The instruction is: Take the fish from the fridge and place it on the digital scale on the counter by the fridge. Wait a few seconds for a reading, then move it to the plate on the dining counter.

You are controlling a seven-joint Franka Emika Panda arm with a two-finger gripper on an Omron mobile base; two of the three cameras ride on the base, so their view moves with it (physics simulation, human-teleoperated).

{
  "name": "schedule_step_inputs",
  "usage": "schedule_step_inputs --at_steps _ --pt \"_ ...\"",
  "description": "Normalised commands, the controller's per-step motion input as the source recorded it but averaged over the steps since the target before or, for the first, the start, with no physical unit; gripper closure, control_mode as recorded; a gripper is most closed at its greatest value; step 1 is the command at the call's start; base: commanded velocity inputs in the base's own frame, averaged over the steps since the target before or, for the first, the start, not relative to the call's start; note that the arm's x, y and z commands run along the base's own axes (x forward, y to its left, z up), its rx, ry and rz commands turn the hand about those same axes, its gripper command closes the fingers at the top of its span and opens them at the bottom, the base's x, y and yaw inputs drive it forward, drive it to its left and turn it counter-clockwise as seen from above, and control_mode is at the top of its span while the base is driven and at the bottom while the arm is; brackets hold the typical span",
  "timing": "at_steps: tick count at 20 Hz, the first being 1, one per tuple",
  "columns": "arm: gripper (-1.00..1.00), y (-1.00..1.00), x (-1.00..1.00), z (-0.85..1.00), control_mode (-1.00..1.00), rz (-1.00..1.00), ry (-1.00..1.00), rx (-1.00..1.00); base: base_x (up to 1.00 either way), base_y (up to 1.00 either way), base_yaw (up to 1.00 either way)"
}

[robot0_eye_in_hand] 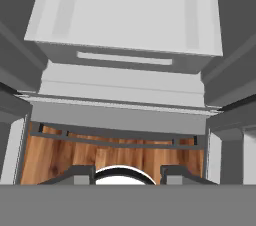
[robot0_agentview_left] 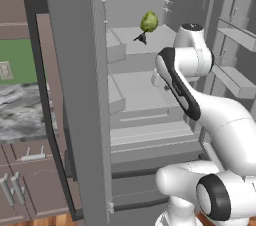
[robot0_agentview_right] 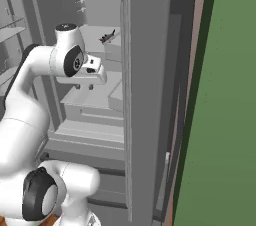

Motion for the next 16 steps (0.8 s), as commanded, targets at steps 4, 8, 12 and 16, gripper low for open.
schedule_step_inputs --at_steps 4,8,12,16 --pt "-1.00 0.05 -0.21 0.00 -1.00 0.00 -0.04 0.00 0.00 0.00 0.00" --pt "-1.00 0.00 -0.42 0.21 -1.00 0.00 -0.24 0.00 0.00 0.00 0.00" --pt "-1.00 0.00 -0.20 0.53 -1.00 0.00 -0.35 0.00 0.00 0.00 0.00" --pt "-1.00 0.00 -0.01 0.66 -1.00 0.00 -0.36 0.00 0.00 0.00 0.00"
